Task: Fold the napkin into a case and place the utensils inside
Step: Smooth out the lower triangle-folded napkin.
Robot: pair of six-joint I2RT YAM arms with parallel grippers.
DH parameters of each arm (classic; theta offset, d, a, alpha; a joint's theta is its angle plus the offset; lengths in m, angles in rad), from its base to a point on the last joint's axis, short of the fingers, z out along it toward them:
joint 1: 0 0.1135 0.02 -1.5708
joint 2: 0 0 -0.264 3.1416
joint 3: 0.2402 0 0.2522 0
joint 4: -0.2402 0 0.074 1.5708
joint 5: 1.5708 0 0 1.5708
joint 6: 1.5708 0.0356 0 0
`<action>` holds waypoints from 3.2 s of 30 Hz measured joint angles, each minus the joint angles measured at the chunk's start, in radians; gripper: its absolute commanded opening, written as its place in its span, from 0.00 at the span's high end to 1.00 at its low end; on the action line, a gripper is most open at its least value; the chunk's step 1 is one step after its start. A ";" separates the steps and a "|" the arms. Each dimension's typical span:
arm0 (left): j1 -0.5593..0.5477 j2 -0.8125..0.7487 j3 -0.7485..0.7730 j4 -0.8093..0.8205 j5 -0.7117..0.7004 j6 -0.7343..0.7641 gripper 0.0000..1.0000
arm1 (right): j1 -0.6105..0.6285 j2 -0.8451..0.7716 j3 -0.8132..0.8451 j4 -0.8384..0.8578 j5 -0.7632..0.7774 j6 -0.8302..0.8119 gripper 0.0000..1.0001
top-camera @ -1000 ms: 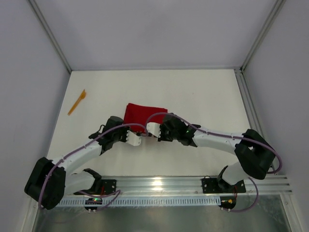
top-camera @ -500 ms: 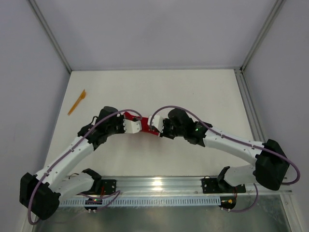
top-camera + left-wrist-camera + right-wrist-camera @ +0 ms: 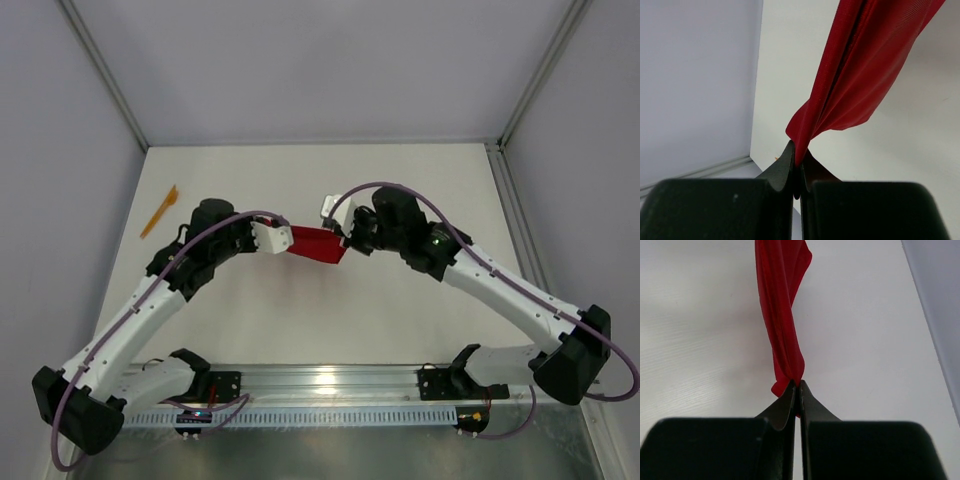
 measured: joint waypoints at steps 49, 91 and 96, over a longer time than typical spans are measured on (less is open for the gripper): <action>0.006 -0.098 -0.479 0.004 0.187 0.182 1.00 | 0.118 0.235 -0.304 0.186 -0.077 0.034 0.97; 0.075 0.188 -0.103 -0.671 0.343 0.126 0.01 | -0.021 0.504 -0.056 -0.138 -0.554 0.066 0.97; -0.069 0.062 -0.091 -0.554 0.320 -0.033 0.01 | -0.021 0.508 -0.056 -0.125 -0.561 0.099 0.97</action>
